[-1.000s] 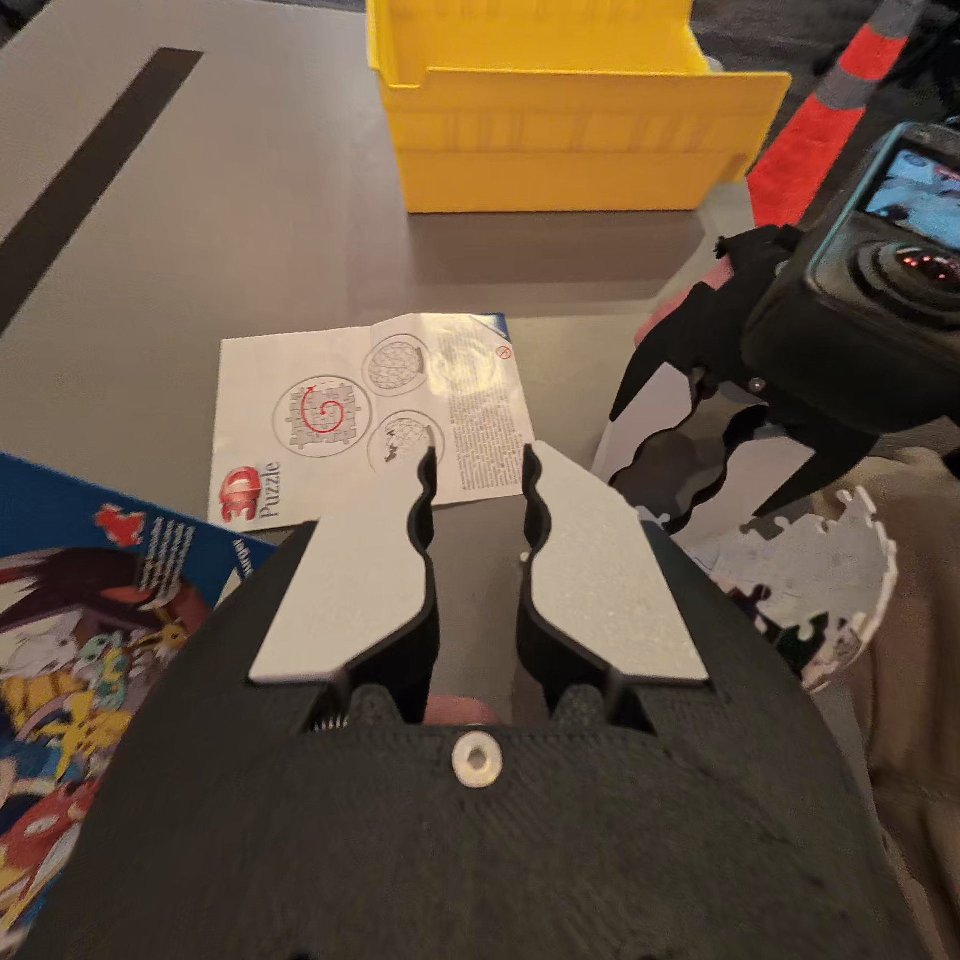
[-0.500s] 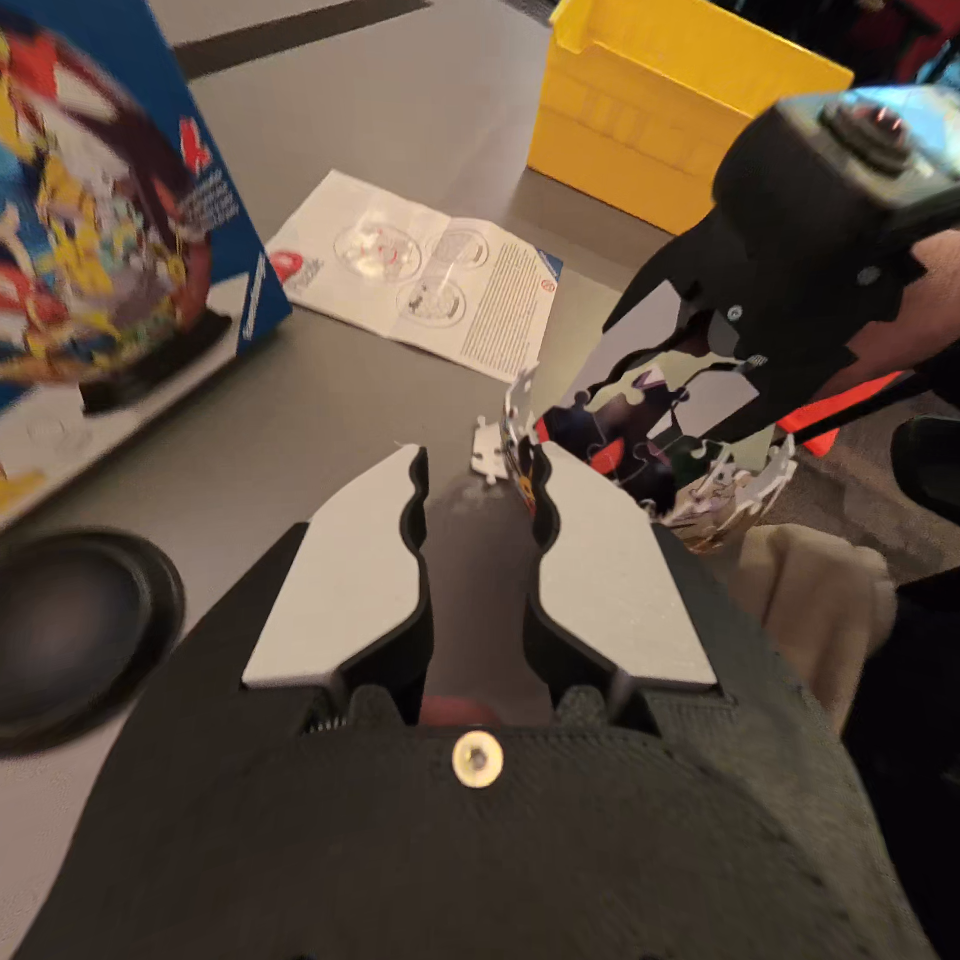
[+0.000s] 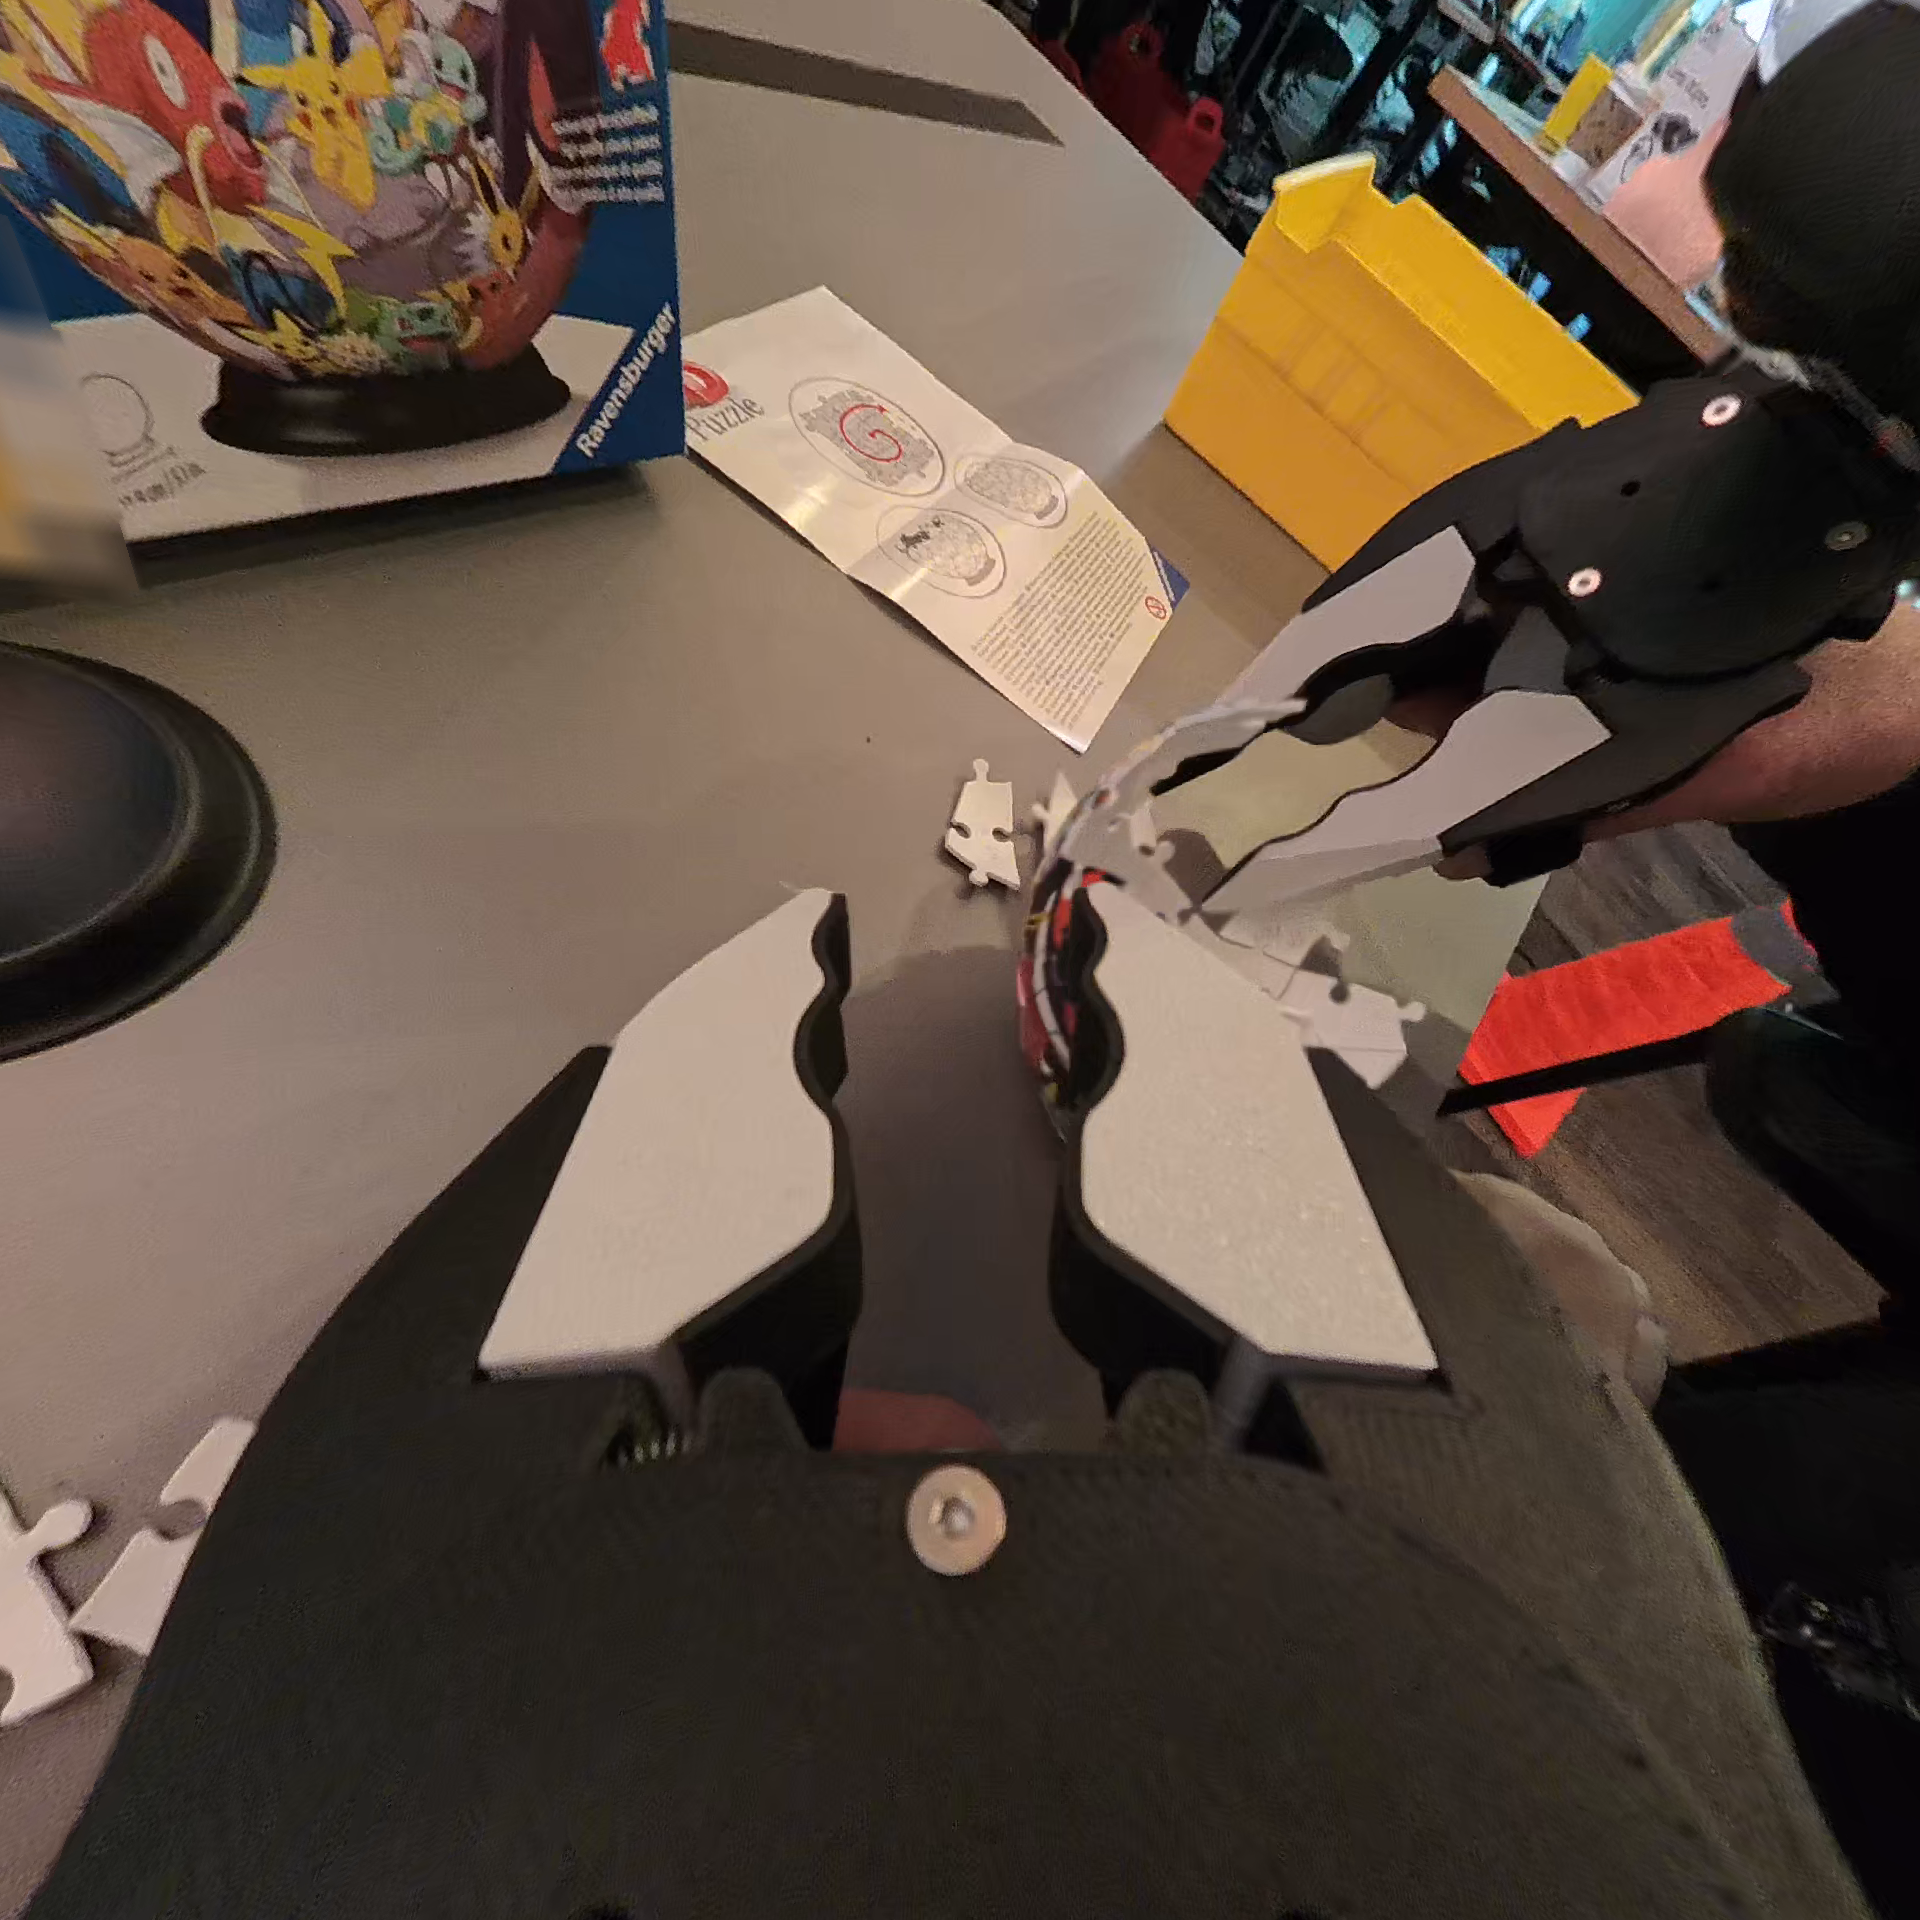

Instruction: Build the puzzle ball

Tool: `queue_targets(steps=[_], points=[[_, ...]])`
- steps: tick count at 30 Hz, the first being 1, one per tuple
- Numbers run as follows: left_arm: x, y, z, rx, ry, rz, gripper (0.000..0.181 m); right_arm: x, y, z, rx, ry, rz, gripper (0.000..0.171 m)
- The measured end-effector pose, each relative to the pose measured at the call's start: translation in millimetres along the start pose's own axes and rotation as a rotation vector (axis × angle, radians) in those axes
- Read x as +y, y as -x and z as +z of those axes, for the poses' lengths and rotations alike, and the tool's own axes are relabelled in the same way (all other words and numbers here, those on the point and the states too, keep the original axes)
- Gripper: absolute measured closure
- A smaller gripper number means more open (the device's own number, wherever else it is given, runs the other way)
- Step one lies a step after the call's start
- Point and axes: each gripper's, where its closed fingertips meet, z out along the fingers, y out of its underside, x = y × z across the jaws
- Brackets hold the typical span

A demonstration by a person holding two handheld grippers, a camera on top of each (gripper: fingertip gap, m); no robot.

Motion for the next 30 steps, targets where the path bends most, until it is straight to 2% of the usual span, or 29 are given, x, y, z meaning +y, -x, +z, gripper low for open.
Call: queue_targets(steps=[1,9,15,25,30], points=[[-1,-1,-3,0.002,-0.016,-0.013,0.142,1,-1,-2,0.000,0.000,0.000,0.132],[19,-11,-29,0.045,-0.028,-0.090,0.135,-3,9,-19,-0.024,-0.075,0.000,0.136],[21,-23,-30,0.056,-0.027,-0.003,0.132,3,14,-3,-0.005,-0.043,-0.027,0.133],[29,-41,-34,0.106,-0.050,-0.026,0.119,5,22,13,-0.006,-0.055,-0.042,0.136],[38,-47,-32,0.102,-0.015,0.110,0.111,-3,26,19,0.012,-0.057,-0.091,0.136]])
